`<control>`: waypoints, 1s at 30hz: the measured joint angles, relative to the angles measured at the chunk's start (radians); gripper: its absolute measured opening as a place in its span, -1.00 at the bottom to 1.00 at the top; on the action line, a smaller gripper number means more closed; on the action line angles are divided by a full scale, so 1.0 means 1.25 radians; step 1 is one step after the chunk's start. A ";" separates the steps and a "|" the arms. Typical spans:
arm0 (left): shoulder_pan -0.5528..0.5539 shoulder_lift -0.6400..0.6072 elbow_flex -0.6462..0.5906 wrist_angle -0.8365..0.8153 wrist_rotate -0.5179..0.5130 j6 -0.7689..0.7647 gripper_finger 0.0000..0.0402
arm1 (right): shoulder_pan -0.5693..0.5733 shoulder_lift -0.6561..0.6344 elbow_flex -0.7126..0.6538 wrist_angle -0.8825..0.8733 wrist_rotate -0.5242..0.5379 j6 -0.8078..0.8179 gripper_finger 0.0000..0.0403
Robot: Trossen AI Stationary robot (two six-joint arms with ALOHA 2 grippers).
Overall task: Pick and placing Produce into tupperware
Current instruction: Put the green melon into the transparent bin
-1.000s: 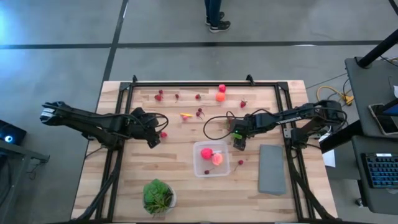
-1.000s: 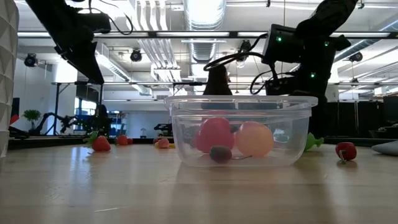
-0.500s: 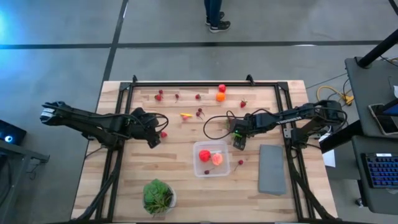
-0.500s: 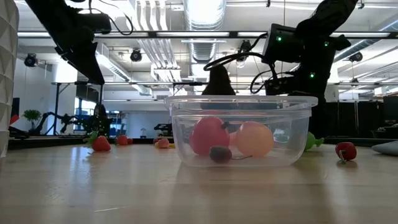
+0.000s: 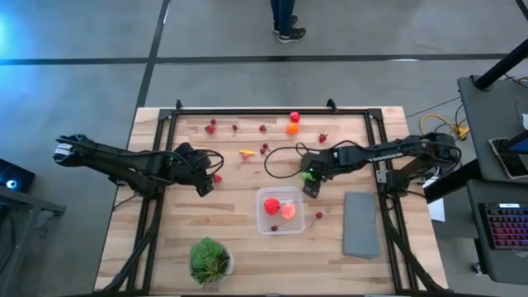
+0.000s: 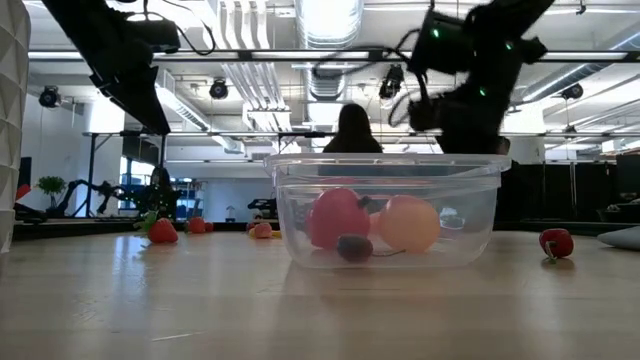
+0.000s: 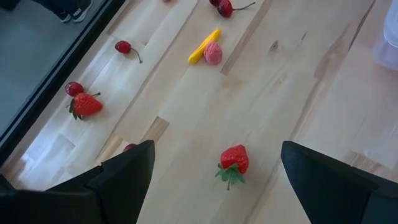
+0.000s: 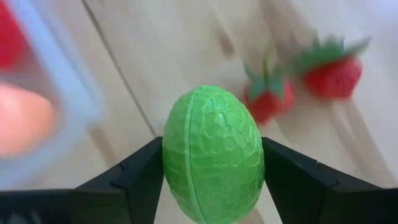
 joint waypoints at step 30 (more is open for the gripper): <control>0.000 0.000 -0.013 0.016 0.012 0.009 0.66 | 0.114 0.182 0.302 -0.095 -0.093 0.041 0.24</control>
